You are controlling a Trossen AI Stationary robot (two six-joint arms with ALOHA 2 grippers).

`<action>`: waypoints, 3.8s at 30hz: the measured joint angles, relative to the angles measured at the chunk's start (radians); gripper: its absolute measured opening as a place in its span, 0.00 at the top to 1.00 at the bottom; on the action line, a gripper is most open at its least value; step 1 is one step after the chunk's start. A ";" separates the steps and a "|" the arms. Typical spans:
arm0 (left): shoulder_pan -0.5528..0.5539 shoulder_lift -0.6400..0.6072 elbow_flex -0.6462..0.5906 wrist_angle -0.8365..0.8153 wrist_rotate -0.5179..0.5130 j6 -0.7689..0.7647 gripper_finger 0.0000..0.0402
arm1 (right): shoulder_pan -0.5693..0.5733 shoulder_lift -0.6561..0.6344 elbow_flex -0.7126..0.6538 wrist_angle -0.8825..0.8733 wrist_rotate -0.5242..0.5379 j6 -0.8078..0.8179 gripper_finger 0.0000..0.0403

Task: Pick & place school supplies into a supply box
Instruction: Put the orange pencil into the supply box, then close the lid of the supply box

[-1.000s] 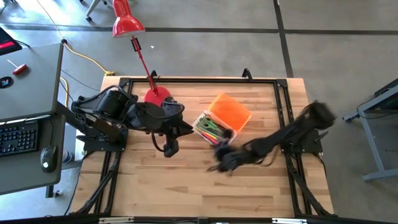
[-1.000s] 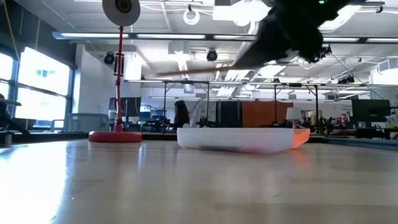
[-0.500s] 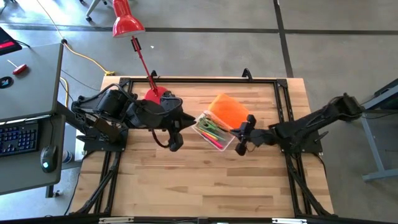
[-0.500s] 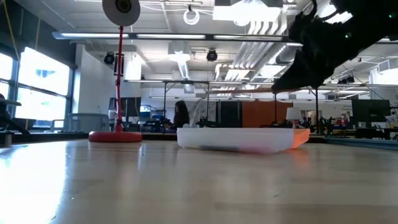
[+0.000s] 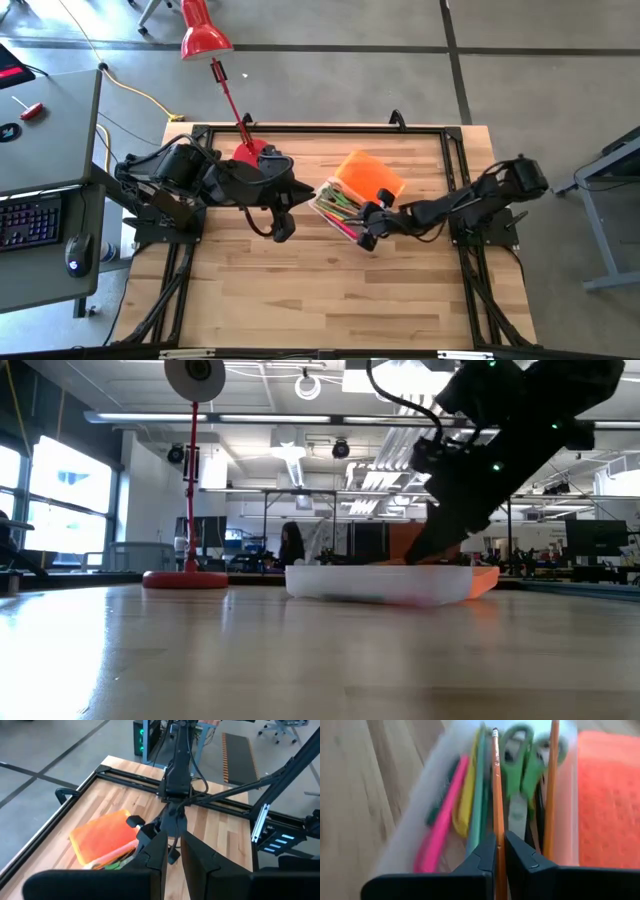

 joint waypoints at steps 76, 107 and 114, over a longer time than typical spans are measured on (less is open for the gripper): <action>-0.058 0.372 -0.410 -0.275 -0.118 -0.964 0.96 | -0.591 -0.776 -0.332 -0.477 -0.170 0.178 1.00; 0.258 0.354 -1.038 0.853 0.130 -0.617 0.95 | -0.812 -0.461 -0.409 -0.016 -0.520 0.088 1.00; 0.268 0.342 -1.040 0.841 0.137 -0.587 0.98 | -0.812 -0.497 -0.409 0.023 -0.548 0.064 1.00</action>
